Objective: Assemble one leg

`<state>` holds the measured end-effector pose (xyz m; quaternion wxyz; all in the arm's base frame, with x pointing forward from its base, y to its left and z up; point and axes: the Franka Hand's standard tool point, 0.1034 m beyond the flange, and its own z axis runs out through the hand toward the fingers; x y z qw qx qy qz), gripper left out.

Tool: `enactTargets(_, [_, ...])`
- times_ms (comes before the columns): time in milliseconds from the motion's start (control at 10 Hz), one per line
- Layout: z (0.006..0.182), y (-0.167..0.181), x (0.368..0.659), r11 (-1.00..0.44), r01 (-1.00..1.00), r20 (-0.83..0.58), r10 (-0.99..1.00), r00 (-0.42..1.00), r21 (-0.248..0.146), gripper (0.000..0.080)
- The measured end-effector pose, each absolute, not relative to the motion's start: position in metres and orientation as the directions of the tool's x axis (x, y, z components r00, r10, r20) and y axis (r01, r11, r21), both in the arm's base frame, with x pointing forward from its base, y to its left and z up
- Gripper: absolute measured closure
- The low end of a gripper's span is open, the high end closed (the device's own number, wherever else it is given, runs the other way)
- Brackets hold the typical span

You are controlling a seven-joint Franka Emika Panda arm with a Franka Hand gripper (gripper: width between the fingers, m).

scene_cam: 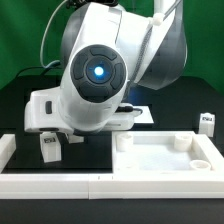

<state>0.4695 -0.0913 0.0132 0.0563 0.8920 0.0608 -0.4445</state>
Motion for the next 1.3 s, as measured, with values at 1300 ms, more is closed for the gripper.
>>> enactTargets(1300, [0.134,-0.032,0.579,-0.988,0.072,-0.447,0.003,0.894,0.139,0.0512])
